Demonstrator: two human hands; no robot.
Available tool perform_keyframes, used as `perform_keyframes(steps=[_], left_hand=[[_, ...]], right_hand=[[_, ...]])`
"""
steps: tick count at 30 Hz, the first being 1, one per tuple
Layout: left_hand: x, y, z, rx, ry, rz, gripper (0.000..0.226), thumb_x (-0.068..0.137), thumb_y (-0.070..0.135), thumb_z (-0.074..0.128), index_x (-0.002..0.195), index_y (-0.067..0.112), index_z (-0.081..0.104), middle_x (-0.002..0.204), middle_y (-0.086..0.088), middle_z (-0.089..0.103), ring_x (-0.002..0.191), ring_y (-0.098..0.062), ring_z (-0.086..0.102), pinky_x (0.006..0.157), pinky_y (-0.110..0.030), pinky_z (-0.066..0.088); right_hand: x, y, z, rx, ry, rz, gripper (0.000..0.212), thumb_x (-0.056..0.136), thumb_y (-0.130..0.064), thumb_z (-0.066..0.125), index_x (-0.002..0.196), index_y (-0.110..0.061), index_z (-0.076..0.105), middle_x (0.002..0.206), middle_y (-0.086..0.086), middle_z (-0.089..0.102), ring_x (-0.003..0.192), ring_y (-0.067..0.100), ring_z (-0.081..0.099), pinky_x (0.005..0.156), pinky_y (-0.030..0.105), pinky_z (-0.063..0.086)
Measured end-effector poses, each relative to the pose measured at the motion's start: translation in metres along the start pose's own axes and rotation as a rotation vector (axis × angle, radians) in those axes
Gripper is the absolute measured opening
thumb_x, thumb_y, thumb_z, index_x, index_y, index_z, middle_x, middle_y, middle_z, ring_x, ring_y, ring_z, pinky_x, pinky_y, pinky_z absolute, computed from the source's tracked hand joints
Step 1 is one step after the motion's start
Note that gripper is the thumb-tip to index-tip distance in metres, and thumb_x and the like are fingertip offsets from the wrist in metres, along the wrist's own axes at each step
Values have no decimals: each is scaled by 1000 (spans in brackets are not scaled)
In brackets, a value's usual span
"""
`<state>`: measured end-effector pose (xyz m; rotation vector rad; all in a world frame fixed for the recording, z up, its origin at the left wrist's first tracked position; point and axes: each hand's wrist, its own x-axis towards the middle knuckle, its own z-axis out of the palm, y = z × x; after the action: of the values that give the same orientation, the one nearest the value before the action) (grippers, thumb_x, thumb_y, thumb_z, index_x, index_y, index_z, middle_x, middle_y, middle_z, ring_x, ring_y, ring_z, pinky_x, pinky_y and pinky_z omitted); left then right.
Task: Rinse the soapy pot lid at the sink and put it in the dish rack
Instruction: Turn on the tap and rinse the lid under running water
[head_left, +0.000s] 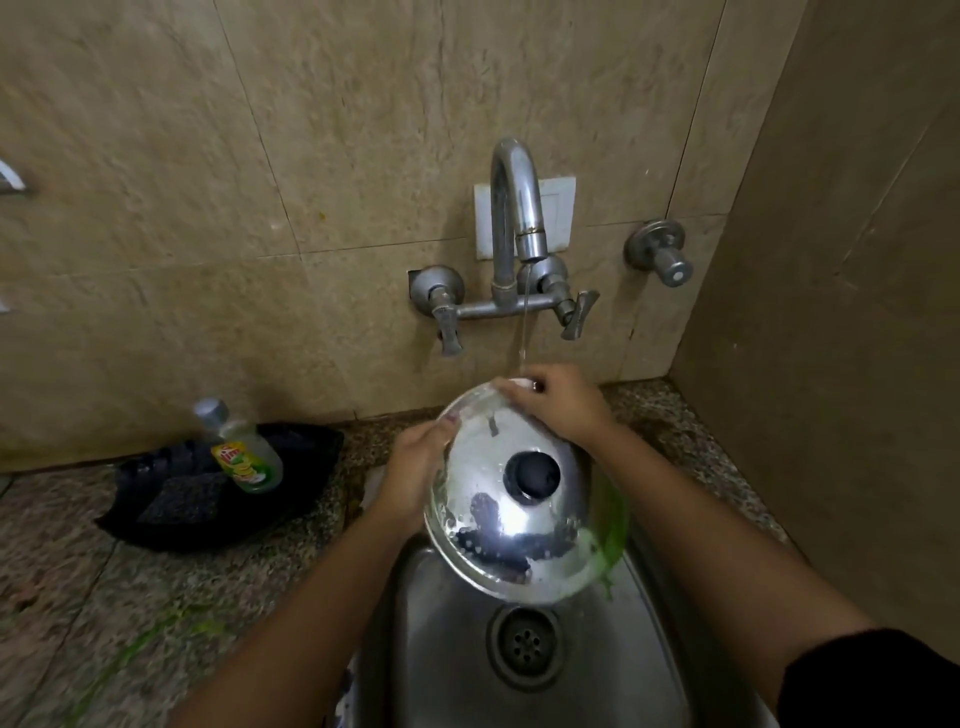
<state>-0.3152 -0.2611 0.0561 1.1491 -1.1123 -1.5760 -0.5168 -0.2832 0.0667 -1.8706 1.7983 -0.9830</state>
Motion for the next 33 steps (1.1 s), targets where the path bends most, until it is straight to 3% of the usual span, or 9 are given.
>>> perform_keyframes(steps=[2, 4, 8, 13, 15, 18, 23, 27, 33], left_hand=[[-1, -6, -4, -52, 81, 4, 23, 94, 21, 55, 93, 3, 69, 82, -11, 74, 74, -24, 68, 66, -30, 56], [0, -5, -7, 22, 54, -47, 19, 92, 19, 58, 91, 3, 68, 73, -8, 74, 63, -18, 69, 55, -22, 53], [6, 11, -5, 211, -125, -39, 29, 91, 29, 59, 89, 3, 72, 82, -12, 74, 73, -23, 69, 69, -29, 55], [6, -3, -14, 151, 75, 11, 38, 87, 46, 59, 85, 11, 75, 90, -16, 75, 86, -34, 70, 84, -44, 55], [1, -7, -21, 52, 216, 0, 38, 92, 41, 55, 86, 8, 71, 87, -16, 73, 81, -32, 69, 74, -36, 57], [-5, -9, -26, 9, 322, -37, 41, 97, 40, 46, 83, 7, 66, 82, -15, 69, 72, -26, 64, 64, -29, 52], [-12, -17, -15, 111, 248, -36, 47, 95, 46, 46, 81, 10, 71, 85, -15, 74, 83, -32, 70, 78, -39, 57], [-13, -9, -13, 73, 263, 24, 41, 97, 39, 46, 79, 11, 69, 77, -6, 72, 69, -17, 67, 58, -22, 53], [-11, -15, -15, -33, 435, 11, 39, 97, 38, 46, 77, 11, 65, 78, -9, 68, 73, -24, 64, 73, -33, 52]], right_hand=[[-4, 17, -4, 73, 133, 138, 47, 83, -68, 50, 67, -26, 63, 61, -6, 63, 62, 11, 60, 61, 35, 48], [-5, 19, -8, 63, 81, 152, 45, 83, -68, 50, 73, -28, 67, 69, -5, 68, 68, 13, 64, 66, 37, 53], [-2, -15, -5, -32, -207, -42, 40, 80, -68, 54, 66, -32, 65, 63, -6, 65, 61, 8, 60, 60, 33, 47], [-19, 7, 7, -137, 86, -1, 38, 98, -44, 41, 112, -20, 66, 105, 5, 69, 94, 23, 63, 81, 38, 50], [-49, 26, 17, -214, 155, 9, 47, 100, -41, 29, 133, -18, 53, 130, 6, 59, 121, 26, 54, 99, 38, 41], [-97, 31, 34, -319, 53, -31, 63, 95, -48, 11, 152, -22, 18, 159, -6, 13, 148, 13, 7, 120, 37, 10], [-66, 12, 26, -398, -62, -190, 59, 97, -45, 10, 151, -25, 21, 160, -9, 16, 148, 7, 1, 121, 35, 3], [-45, 16, 14, -389, -178, -371, 52, 101, -41, 18, 151, -30, 19, 160, -12, 17, 148, 5, 7, 120, 33, 7], [-122, 28, 39, -299, 39, -26, 58, 97, -41, 18, 152, -26, 7, 161, -8, 4, 149, 9, -1, 121, 41, 15]])
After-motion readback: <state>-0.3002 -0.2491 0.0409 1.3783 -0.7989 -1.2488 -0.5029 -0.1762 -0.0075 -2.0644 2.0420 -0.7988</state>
